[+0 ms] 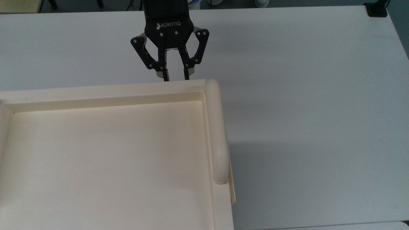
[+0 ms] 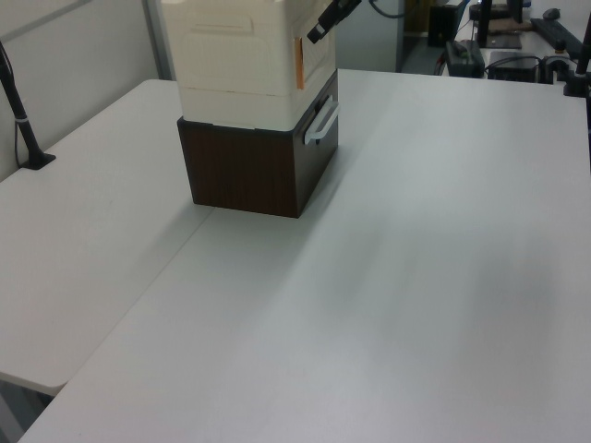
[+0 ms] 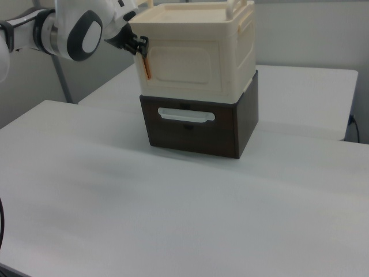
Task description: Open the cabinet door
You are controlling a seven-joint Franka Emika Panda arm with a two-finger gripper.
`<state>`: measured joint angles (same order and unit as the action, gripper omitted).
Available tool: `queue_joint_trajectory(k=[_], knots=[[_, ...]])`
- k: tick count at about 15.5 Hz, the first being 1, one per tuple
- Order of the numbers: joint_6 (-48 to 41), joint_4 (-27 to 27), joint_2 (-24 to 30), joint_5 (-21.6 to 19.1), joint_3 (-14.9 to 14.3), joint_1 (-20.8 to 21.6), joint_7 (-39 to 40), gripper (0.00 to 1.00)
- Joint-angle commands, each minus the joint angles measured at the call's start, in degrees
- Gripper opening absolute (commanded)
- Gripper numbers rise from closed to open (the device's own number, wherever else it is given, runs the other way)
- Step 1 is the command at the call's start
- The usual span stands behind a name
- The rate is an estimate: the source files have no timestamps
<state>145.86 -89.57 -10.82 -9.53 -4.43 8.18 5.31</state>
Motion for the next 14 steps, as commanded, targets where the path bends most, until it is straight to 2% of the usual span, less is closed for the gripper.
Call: queue_joint_trajectory(k=[1, 8, 14], knots=[[4.61, -0.17, -1.74, -0.92, -0.32, 1.13, 0.85, 0.39], [7.68, -0.08, -3.50, -0.40, -0.31, 1.05, 0.76, 0.37], [8.13, -0.08, -4.21, -0.22, -0.05, 1.05, 1.20, 0.15]])
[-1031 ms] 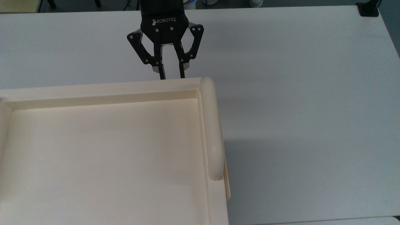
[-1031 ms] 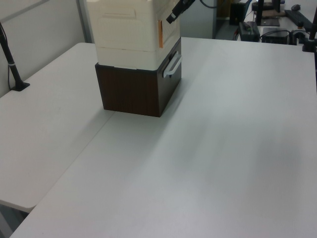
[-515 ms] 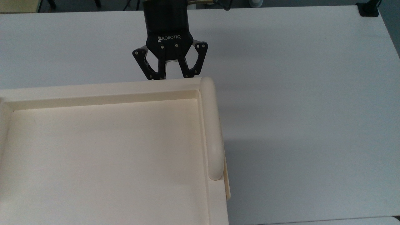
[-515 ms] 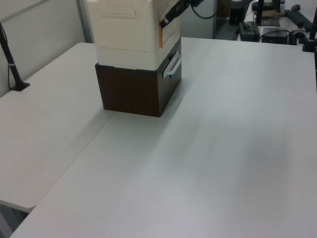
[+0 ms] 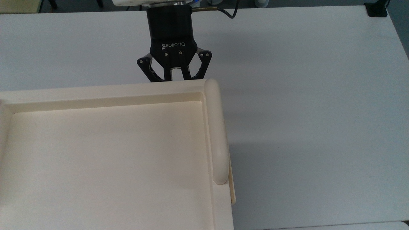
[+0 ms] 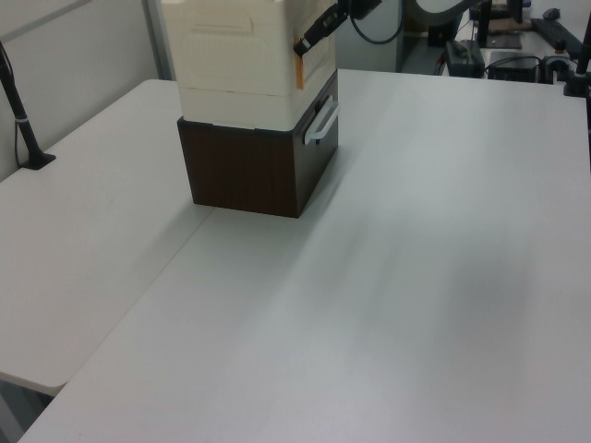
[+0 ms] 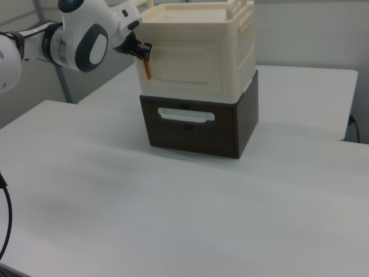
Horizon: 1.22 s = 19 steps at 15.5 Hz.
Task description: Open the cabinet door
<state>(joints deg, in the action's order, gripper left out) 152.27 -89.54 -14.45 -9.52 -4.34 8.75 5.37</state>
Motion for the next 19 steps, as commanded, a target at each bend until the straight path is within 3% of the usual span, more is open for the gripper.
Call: queue_joint_trajectory(k=[1, 14, 19], knots=[[1.72, -0.10, -0.58, -0.23, -0.14, 0.48, 1.22, 0.12], [1.10, -0.89, 0.65, -0.23, -0.14, 0.12, 1.84, 0.05], [0.93, -4.40, 2.58, -0.23, -0.14, 0.04, 3.32, 0.05]])
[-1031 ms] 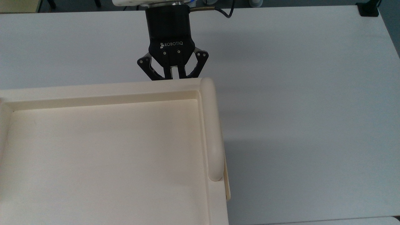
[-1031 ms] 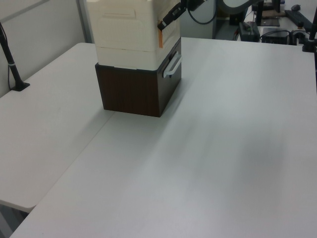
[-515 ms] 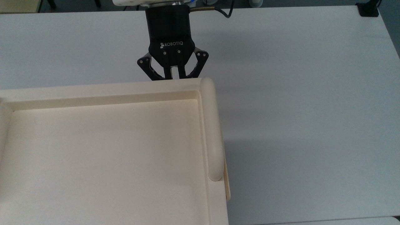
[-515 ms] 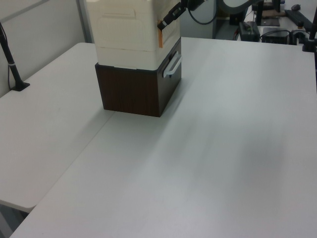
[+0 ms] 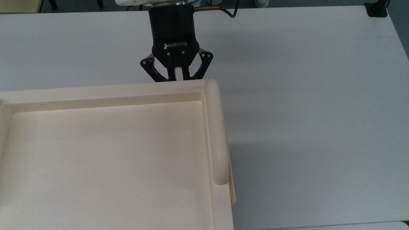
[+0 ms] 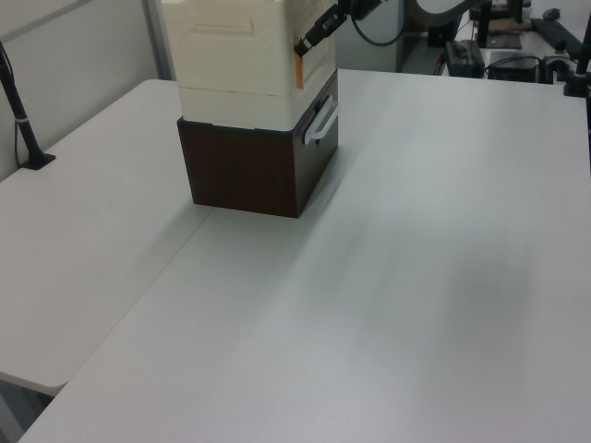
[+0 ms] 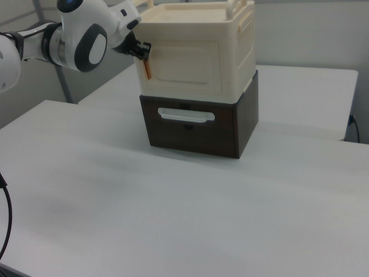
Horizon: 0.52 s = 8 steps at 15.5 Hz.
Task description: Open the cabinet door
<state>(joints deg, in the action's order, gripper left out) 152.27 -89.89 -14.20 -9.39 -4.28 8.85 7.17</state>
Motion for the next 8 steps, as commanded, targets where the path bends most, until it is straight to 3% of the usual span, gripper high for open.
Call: queue_joint_trajectory(k=[1, 8], knots=[[0.83, -4.24, 2.77, -0.46, -0.21, -0.15, 1.80, 0.05], [0.66, -6.70, 4.18, -0.46, -0.21, -1.02, 3.11, 0.06]])
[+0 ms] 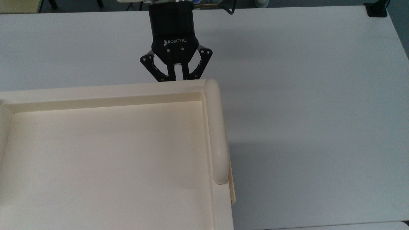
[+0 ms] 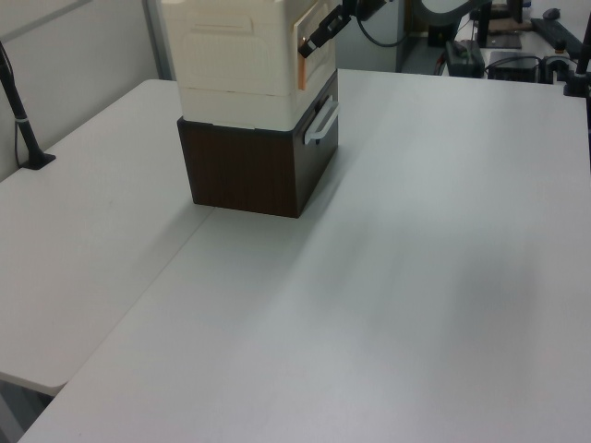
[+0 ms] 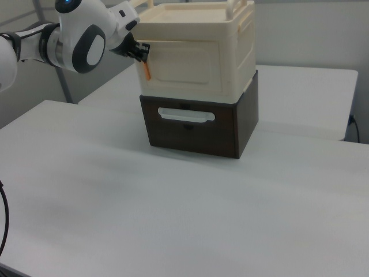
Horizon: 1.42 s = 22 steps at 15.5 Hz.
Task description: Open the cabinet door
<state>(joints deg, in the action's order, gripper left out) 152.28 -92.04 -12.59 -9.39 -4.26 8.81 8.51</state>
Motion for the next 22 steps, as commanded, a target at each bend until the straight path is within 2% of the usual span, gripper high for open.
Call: queue_joint_trajectory(k=[1, 18, 22], knots=[[0.65, -4.72, 2.66, -0.45, -0.22, -1.08, 2.03, 0.06], [-5.23, -5.34, 5.03, -0.45, -0.22, -3.62, 4.57, 0.06], [-12.42, -5.43, 7.75, -0.45, -0.22, -6.26, 7.73, 0.22]])
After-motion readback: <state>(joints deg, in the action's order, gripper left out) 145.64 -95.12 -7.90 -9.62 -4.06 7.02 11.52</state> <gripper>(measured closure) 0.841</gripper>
